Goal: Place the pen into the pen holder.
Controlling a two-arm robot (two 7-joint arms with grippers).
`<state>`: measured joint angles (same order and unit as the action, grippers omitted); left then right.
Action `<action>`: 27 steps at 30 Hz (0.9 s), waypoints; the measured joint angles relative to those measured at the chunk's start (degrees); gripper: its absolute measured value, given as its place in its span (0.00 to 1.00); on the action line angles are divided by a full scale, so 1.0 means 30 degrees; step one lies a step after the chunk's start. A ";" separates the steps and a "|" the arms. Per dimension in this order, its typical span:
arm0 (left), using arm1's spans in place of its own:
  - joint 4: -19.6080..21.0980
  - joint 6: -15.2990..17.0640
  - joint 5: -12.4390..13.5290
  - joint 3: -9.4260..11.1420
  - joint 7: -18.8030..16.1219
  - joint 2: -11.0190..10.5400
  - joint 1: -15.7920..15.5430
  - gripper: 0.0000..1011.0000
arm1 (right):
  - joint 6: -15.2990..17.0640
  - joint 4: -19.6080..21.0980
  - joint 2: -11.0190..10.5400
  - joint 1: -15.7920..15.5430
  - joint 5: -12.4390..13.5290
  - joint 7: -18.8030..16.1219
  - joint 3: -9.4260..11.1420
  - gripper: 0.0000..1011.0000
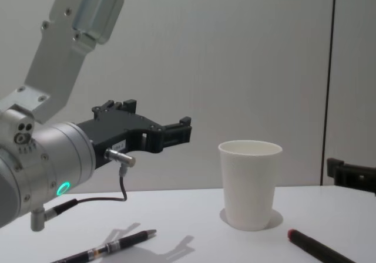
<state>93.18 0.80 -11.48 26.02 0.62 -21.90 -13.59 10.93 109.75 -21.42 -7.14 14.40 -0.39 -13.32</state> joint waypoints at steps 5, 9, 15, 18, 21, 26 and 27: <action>0.0000 0.0000 0.0001 -0.0001 0.0000 0.0000 0.0000 0.99 | 0.1261 0.0355 0.0087 0.0132 -0.0177 0.0234 0.0032 0.99; 0.0000 0.0000 0.0001 -0.0001 0.0000 0.0000 0.0000 0.99 | 0.2523 0.0577 0.0275 0.0462 -0.0491 0.0364 0.0023 0.99; 0.0000 0.0000 0.0000 0.0000 0.0000 0.0001 0.0000 0.99 | 0.4254 0.0696 0.0576 0.0944 -0.0927 0.0442 -0.0046 0.99; 0.0000 0.0000 0.0001 0.0000 0.0001 0.0000 0.0000 0.99 | 0.5386 0.0733 0.0826 0.1293 -0.1181 0.0480 -0.0111 0.99; 0.0000 0.0000 0.0000 0.0000 0.0000 0.0000 0.0000 0.99 | 0.6105 0.0739 0.0988 0.1491 -0.1343 0.0483 -0.0159 0.99; 0.0000 0.0000 0.0000 0.0000 0.0001 0.0000 0.0000 0.99 | 0.7491 0.0744 0.1287 0.1786 -0.1670 0.0471 -0.0280 0.99; 0.0000 0.0000 0.0000 -0.0001 0.0000 0.0000 0.0000 0.99 | 0.7699 0.0744 0.1324 0.1808 -0.1723 0.0469 -0.0298 0.99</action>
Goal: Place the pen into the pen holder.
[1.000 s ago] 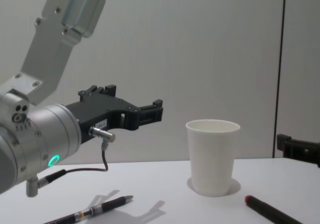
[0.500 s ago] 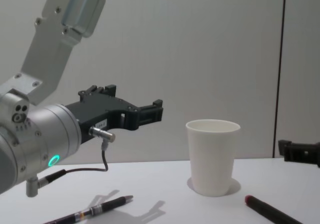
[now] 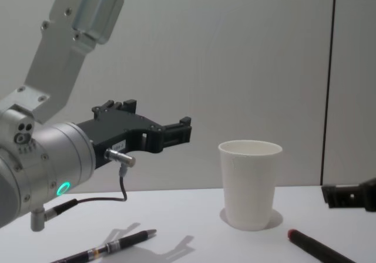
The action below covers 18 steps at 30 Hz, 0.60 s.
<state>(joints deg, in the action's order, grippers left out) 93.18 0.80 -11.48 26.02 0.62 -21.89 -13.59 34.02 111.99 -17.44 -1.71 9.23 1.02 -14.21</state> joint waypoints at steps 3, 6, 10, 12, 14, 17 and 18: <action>0.0000 0.0000 0.0000 0.0001 0.0001 0.0000 0.0000 0.99 | 0.0571 -0.0004 0.0147 0.0061 -0.0152 -0.0019 -0.0083 0.99; 0.0000 0.0000 0.0000 0.0000 0.0001 -0.0001 0.0000 0.99 | 0.1078 -0.0050 0.0271 0.0082 -0.0312 -0.0039 -0.0161 0.99; 0.0000 0.0000 0.0000 0.0001 0.0001 0.0000 0.0000 0.99 | 0.1578 -0.0152 0.0413 0.0084 -0.0530 -0.0047 -0.0258 0.99; 0.0000 0.0000 0.0000 0.0000 0.0000 0.0000 0.0001 0.99 | 0.1810 -0.0227 0.0492 0.0084 -0.0669 -0.0048 -0.0304 0.99; 0.0000 0.0000 0.0001 0.0000 0.0000 0.0000 0.0000 0.99 | 0.2026 -0.0329 0.0578 0.0085 -0.0831 -0.0047 -0.0352 0.99; 0.0000 0.0000 0.0000 0.0001 0.0000 0.0000 0.0000 0.99 | 0.2231 -0.0508 0.0703 0.0119 -0.1038 -0.0046 -0.0407 0.99; -0.0001 0.0000 0.0000 0.0000 0.0000 0.0000 0.0000 0.99 | 0.2264 -0.0539 0.0727 0.0137 -0.1084 -0.0047 -0.0419 0.99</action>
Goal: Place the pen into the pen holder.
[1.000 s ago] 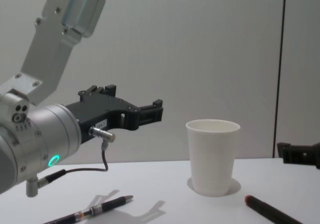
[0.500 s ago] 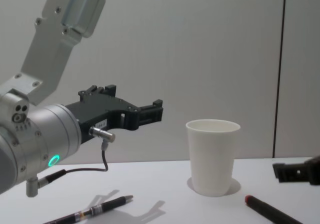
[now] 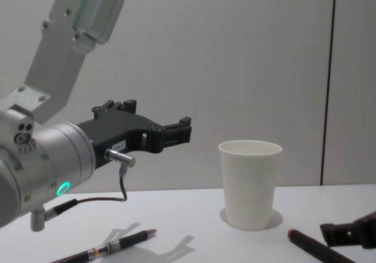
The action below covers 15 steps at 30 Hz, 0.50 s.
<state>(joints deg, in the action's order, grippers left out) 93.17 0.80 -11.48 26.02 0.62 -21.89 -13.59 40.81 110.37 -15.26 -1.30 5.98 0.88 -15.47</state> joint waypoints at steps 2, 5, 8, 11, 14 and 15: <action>0.0001 0.0000 0.0001 0.0001 0.0000 0.0000 0.0000 0.99 | 0.0075 -0.0109 0.0077 0.0035 -0.0109 0.0002 -0.0028 0.99; 0.0001 0.0000 0.0001 0.0000 0.0000 0.0000 0.0000 0.99 | 0.0166 -0.0328 0.0233 0.0123 -0.0325 -0.0003 -0.0105 0.99; 0.0001 0.0000 0.0001 0.0001 0.0000 0.0000 0.0000 0.99 | 0.0228 -0.0551 0.0394 0.0205 -0.0554 -0.0056 -0.0189 0.99; 0.0001 0.0000 0.0001 0.0001 0.0001 0.0000 0.0000 0.99 | 0.0248 -0.0825 0.0576 0.0282 -0.0762 -0.0139 -0.0276 0.99; 0.0001 0.0000 0.0001 0.0000 0.0000 0.0000 0.0000 0.99 | 0.0247 -0.1049 0.0711 0.0329 -0.0946 -0.0216 -0.0350 0.99; 0.0001 0.0000 0.0000 0.0000 0.0000 0.0000 0.0000 0.99 | 0.0247 -0.1107 0.0747 0.0338 -0.0979 -0.0231 -0.0371 0.99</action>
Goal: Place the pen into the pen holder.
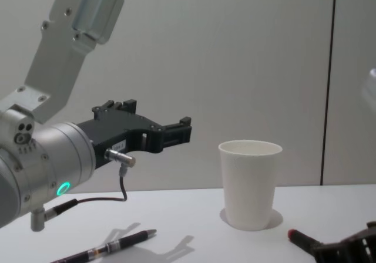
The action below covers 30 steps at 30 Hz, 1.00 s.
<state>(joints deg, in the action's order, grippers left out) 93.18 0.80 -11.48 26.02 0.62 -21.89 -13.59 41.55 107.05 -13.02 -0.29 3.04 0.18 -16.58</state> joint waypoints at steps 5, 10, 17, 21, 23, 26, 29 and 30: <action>0.0000 0.0000 0.0000 0.0000 0.0001 0.0000 0.0000 0.99 | -0.0030 -0.0365 0.0232 0.0063 -0.0263 -0.0100 -0.0099 0.99; 0.0000 0.0000 0.0000 0.0000 0.0001 -0.0001 0.0000 0.99 | -0.0034 -0.0564 0.0385 0.0106 -0.0453 -0.0128 -0.0140 0.99; 0.0000 0.0000 0.0001 0.0000 0.0000 0.0000 0.0000 0.99 | -0.0032 -0.0769 0.0567 0.0129 -0.0683 -0.0108 -0.0147 0.99; 0.0000 0.0000 0.0000 0.0001 0.0001 0.0000 0.0000 0.99 | -0.0092 -0.0866 0.0673 0.0141 -0.0849 -0.0081 -0.0146 0.99; 0.0000 0.0000 0.0001 0.0001 0.0000 0.0000 0.0000 0.99 | -0.0119 -0.0902 0.0712 0.0145 -0.0912 -0.0078 -0.0142 0.99; 0.0000 0.0000 0.0000 0.0000 0.0001 -0.0001 0.0000 0.99 | -0.0128 -0.0915 0.0743 0.0145 -0.0951 -0.0095 -0.0122 0.99; 0.0000 0.0000 0.0000 0.0000 0.0001 -0.0001 0.0000 0.99 | -0.0129 -0.0933 0.0784 0.0139 -0.0978 -0.0151 -0.0090 0.99; 0.0000 0.0000 0.0000 0.0000 0.0001 0.0000 0.0000 0.99 | -0.0129 -0.0939 0.0793 0.0138 -0.0982 -0.0167 -0.0085 0.99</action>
<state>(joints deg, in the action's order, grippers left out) 93.18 0.80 -11.48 26.02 0.63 -21.89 -13.59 41.17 104.23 -10.65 0.13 0.09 -0.32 -16.83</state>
